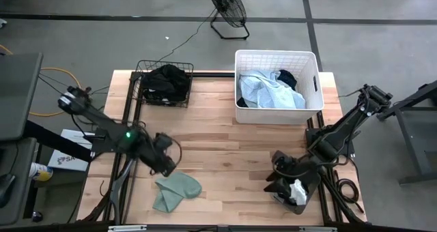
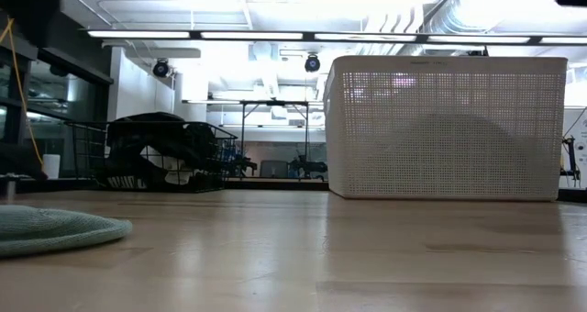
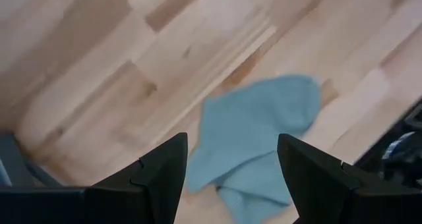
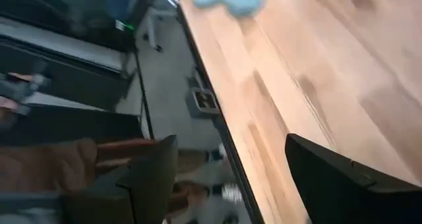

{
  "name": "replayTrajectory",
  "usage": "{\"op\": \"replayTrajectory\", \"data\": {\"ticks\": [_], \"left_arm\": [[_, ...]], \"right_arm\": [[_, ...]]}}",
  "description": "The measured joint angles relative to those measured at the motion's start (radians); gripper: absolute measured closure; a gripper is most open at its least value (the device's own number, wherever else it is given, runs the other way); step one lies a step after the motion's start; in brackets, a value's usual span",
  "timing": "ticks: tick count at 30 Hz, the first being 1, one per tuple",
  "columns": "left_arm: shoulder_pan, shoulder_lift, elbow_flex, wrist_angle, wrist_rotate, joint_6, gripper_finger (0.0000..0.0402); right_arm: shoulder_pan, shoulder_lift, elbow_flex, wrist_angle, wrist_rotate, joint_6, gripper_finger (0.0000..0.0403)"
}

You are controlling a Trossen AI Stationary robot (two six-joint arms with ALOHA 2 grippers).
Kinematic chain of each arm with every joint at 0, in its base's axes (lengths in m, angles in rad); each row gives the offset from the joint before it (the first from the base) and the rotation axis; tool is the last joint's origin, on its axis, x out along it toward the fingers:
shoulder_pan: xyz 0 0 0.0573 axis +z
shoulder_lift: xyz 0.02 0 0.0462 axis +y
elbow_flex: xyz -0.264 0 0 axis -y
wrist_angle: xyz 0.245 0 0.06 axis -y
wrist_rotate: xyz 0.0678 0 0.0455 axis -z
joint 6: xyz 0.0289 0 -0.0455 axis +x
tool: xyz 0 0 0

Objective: Pick & Place Cloths
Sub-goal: Put the gray sock into the black bin

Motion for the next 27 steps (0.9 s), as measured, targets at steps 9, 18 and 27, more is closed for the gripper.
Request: {"op": "replayTrajectory", "data": {"ticks": [9, 18, 27], "left_arm": [[-0.113, 0.196, 0.0, 0.013, 0.084, -0.044, 0.0172], [-0.136, 0.324, -0.001, 0.148, 0.176, 0.083, 0.0172], [-0.133, 0.382, -0.001, 0.161, 0.185, 0.14, 0.0159]], "right_arm": [[0.0, 0.0, 0.0, 0.144, 0.094, -0.232, 0.0131], [0.01, 0.0, 0.0, 0.145, 0.098, -0.287, 0.0131], [0.031, 0.0, 0.0, 0.132, 0.098, -0.289, 0.0131]]}}
